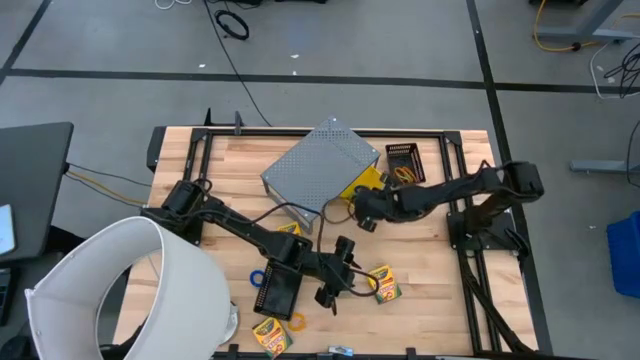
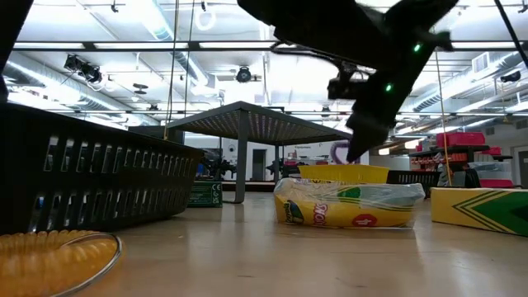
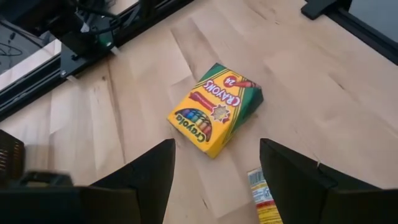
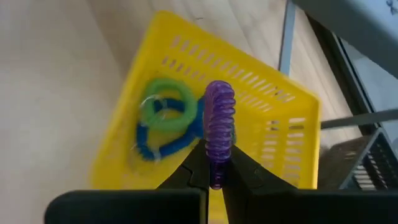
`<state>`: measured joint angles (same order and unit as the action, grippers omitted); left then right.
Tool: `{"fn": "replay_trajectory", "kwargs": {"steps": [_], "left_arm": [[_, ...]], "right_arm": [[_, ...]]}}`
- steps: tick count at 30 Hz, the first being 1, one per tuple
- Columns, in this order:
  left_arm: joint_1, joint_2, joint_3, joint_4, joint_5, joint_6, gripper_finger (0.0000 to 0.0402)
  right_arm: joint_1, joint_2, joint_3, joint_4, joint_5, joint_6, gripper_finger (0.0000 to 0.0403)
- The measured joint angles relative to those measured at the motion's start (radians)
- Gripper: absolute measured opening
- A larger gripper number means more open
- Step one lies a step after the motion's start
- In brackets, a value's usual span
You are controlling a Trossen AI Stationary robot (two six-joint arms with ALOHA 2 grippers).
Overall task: Pick & Place Office Desk Supplies
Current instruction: Put the purple spring keychain into the yellow bin, then put the yellow spring keychain into the yellow bin
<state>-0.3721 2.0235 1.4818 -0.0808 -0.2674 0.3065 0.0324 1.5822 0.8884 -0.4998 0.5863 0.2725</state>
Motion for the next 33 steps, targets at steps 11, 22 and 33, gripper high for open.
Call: {"fn": "replay_trajectory", "kwargs": {"steps": [11,22,33], "left_arm": [[0.0,0.0,0.0,-0.005,-0.001,0.053,0.0238],[0.003,0.0,0.0,0.006,0.155,0.078,0.0238],[0.079,-0.001,-0.116,0.538,0.861,-0.123,0.0238]], "right_arm": [[-0.032,0.0,0.004,0.087,-0.012,-0.07,0.0155],[0.033,-0.029,0.011,0.088,-0.008,-0.07,0.021],[0.201,-0.113,0.012,0.164,-0.007,-0.048,0.019]]}}
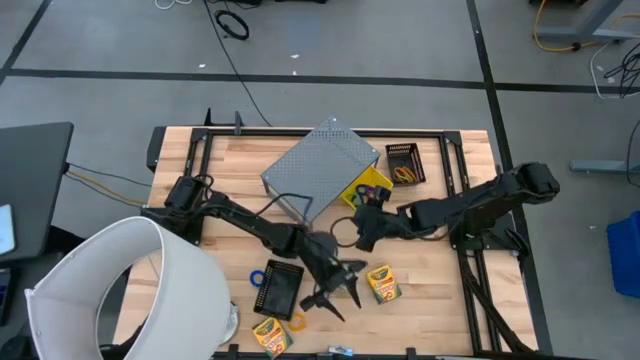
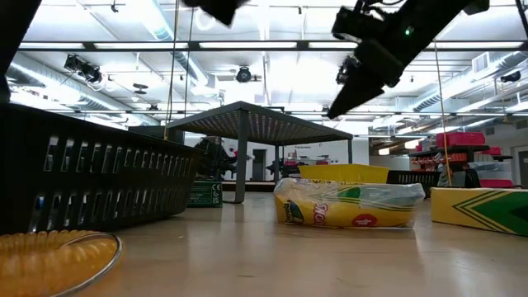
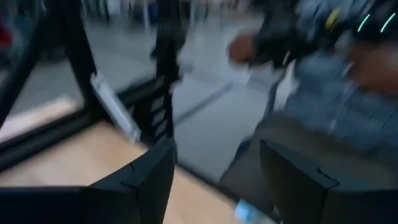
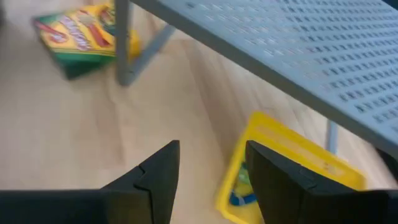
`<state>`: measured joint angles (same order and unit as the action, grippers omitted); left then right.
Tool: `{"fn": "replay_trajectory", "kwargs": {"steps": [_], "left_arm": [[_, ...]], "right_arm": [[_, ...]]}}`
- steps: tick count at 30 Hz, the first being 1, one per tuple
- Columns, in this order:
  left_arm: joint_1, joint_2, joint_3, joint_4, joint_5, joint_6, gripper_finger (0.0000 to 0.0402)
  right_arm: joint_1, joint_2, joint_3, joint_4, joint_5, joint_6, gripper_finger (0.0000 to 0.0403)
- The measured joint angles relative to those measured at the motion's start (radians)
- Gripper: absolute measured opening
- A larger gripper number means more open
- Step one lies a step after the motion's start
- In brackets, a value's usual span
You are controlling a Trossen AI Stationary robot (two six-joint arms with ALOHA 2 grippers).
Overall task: Pick & Place Office Desk Supplies
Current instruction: Put the yellow spring keychain into the yellow bin
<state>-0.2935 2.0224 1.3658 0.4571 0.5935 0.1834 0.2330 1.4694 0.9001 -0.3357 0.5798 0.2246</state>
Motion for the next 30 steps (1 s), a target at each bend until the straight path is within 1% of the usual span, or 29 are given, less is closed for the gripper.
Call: {"fn": "replay_trajectory", "kwargs": {"steps": [2,6,8,14,17,20,23,27,30], "left_arm": [[0.015,0.0,-0.068,0.168,0.019,-0.069,0.0238],[0.036,0.0,-0.194,0.376,0.015,-0.172,0.0238],[0.045,-0.016,-0.255,0.4,-0.003,-0.185,0.0238],[0.04,-0.085,-0.41,0.391,-0.142,-0.159,0.0238],[0.031,-0.135,-0.459,0.316,-0.172,-0.154,0.0238],[0.008,-0.181,-0.486,0.194,-0.215,-0.142,0.0238],[-0.039,-0.217,-0.485,0.053,-0.272,-0.111,0.0238],[-0.107,-0.227,-0.465,-0.131,-0.372,-0.062,0.0238],[-0.144,-0.229,-0.434,-0.237,-0.442,-0.036,0.0238]], "right_arm": [[0.023,0.001,0.0,-0.008,0.0,0.007,0.019],[0.055,0.001,-0.002,-0.006,0.003,0.032,0.019],[0.068,0.001,-0.003,-0.015,0.022,0.032,0.019],[0.09,0.001,-0.003,-0.031,0.039,0.047,0.019],[0.105,0.001,-0.003,-0.033,0.039,0.053,0.019],[0.126,0.001,-0.003,-0.037,0.036,0.07,0.019],[0.15,0.001,-0.003,-0.042,0.036,0.075,0.019],[0.173,0.001,-0.003,-0.046,0.036,0.081,0.019],[0.182,0.002,-0.003,-0.053,0.035,0.095,0.019]]}}
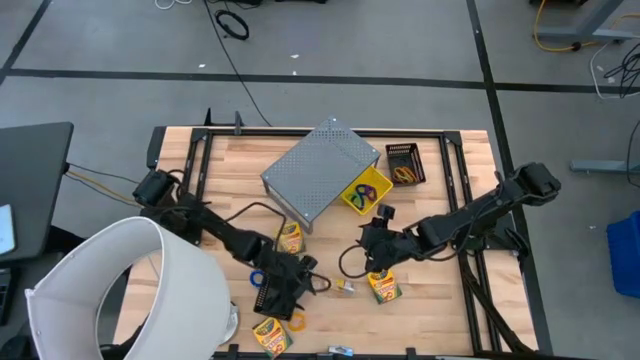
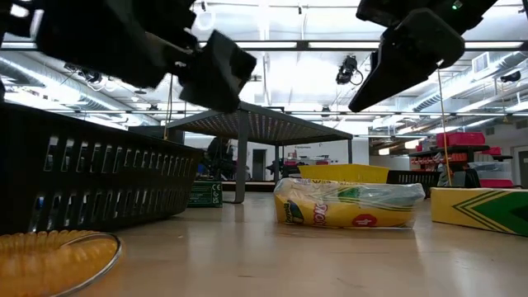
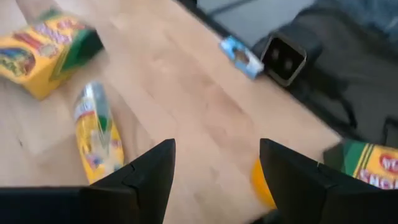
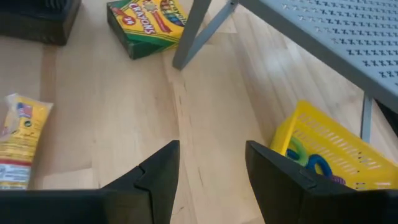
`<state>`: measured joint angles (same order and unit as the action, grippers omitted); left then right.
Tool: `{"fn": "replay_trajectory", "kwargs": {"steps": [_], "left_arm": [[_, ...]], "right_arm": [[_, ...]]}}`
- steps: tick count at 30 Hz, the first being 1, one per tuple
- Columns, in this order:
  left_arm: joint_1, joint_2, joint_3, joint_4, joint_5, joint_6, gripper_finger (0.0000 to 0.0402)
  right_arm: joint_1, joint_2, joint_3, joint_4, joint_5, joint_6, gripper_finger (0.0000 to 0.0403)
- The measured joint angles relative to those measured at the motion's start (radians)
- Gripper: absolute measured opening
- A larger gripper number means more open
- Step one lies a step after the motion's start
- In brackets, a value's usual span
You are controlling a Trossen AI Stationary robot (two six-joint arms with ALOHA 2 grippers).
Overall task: Pick & Place Office Desk Supplies
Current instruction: Put the yellow spring keychain into the yellow bin
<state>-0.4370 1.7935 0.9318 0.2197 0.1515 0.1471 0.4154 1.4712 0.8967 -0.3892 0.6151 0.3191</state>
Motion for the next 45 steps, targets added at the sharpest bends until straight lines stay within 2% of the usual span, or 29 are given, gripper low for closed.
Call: {"fn": "replay_trajectory", "kwargs": {"steps": [8,14,19,25,34,45], "left_arm": [[-0.043,0.001,0.086,-0.218,-0.098,0.034,0.0238],[-0.048,0.026,0.119,-0.239,-0.069,0.037,0.0238],[-0.064,0.084,0.195,-0.283,-0.062,0.055,0.0238],[-0.074,0.159,0.287,-0.418,-0.065,0.082,0.0238],[-0.087,0.193,0.299,-0.436,0.001,0.054,0.0238],[-0.092,0.254,0.301,-0.428,0.008,0.024,0.0238]], "right_arm": [[0.016,0.0,0.0,-0.032,-0.009,0.026,0.019],[0.016,0.0,0.0,-0.05,-0.01,0.038,0.019],[0.015,0.0,0.0,-0.058,-0.01,0.035,0.019],[0.015,0.0,0.0,-0.058,-0.01,0.035,0.019],[0.015,0.0,0.0,-0.069,-0.01,0.035,0.019],[0.015,0.0,0.0,-0.068,-0.01,0.035,0.019]]}}
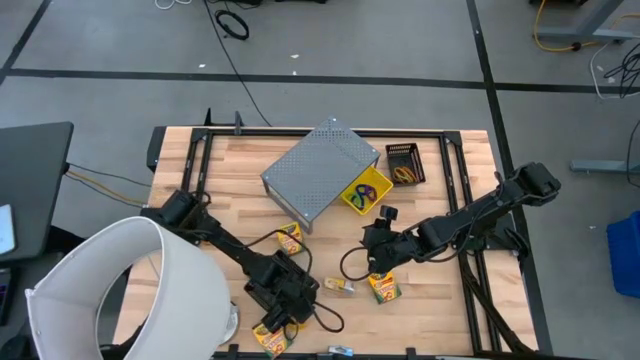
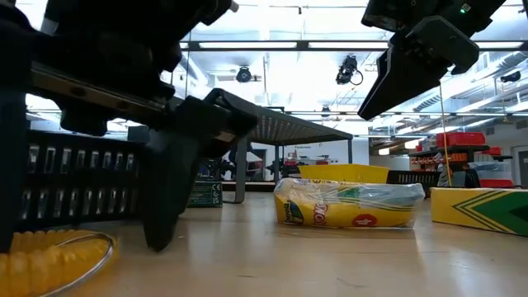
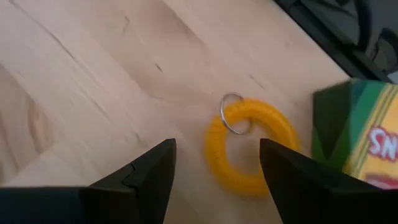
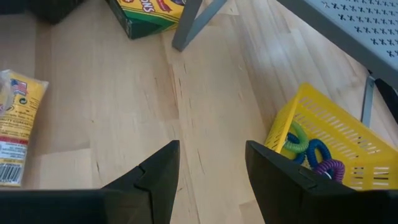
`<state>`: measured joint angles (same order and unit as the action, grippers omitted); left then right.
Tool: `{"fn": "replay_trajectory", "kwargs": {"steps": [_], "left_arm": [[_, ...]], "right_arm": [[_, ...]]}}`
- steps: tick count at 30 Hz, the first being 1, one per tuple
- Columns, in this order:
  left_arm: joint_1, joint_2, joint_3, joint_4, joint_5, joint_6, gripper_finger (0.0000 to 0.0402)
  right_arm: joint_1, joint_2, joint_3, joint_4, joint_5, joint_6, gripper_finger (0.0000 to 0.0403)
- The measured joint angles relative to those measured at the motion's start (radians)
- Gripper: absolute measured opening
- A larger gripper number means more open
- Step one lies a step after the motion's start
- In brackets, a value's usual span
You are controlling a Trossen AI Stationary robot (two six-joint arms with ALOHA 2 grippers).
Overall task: Pick & Place Office Desk Supplies
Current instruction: Put the yellow spring keychain into the yellow bin
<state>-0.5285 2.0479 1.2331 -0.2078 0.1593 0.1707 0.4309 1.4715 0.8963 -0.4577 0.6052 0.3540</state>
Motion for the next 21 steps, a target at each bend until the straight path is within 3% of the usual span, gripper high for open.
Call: {"fn": "replay_trajectory", "kwargs": {"steps": [7,16,21], "left_arm": [[0.003,0.001,0.001,-0.003,-0.097,0.012,0.0201],[0.003,0.001,0.0,0.012,-0.204,0.069,0.0025],[0.004,0.001,0.0,0.015,-0.253,0.104,0.0011]], "right_arm": [[0.0,0.0,0.0,0.0,0.0,-0.004,0.019],[0.0,0.0,0.0,0.0,0.0,-0.004,0.019],[0.0,0.0,0.0,-0.001,0.0,-0.003,0.019]]}}
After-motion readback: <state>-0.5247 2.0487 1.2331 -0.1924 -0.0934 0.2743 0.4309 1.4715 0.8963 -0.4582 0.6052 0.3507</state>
